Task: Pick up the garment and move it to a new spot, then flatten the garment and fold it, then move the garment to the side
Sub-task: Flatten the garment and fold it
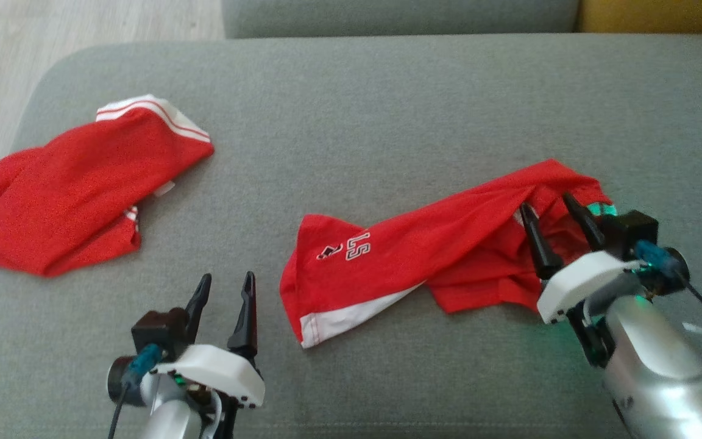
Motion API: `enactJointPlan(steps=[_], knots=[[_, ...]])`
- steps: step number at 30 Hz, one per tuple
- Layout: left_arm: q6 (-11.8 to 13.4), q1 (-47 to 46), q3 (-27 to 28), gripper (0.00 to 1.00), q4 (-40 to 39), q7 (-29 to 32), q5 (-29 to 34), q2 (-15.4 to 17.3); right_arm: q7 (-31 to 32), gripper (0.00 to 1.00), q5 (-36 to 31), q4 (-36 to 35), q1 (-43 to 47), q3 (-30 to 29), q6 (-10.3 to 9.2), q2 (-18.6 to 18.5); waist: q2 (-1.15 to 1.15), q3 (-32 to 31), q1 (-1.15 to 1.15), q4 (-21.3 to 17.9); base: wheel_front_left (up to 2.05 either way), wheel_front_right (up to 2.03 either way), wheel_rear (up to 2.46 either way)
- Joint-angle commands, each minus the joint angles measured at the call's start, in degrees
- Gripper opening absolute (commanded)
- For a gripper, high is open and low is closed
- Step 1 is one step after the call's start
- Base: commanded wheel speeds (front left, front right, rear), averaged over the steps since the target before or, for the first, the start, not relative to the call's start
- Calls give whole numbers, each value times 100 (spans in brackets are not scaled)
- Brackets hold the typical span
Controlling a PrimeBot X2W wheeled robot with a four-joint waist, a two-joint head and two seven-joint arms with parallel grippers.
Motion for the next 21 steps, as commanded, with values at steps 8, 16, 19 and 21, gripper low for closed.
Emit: enactJointPlan(steps=[8,16,19,21], knots=[[-136,108,8,100,-96,-36,-240,28,-62,100,-379,-1228,1188,-555,42,91,0,-344,0,-332,0,0,0],[-333,194,-453,100,221,-36,-684,28,-62,100,-582,-1623,1589,-675,42,306,0,-306,0,-610,0,0,0],[-317,166,-600,100,404,-36,-821,28,-62,100,-594,-1672,1560,-651,42,322,0,-275,0,-697,0,0,0],[-270,139,-662,100,519,-36,-888,28,-62,100,-601,-1701,1532,-645,42,321,0,-264,0,-746,0,0,0]])
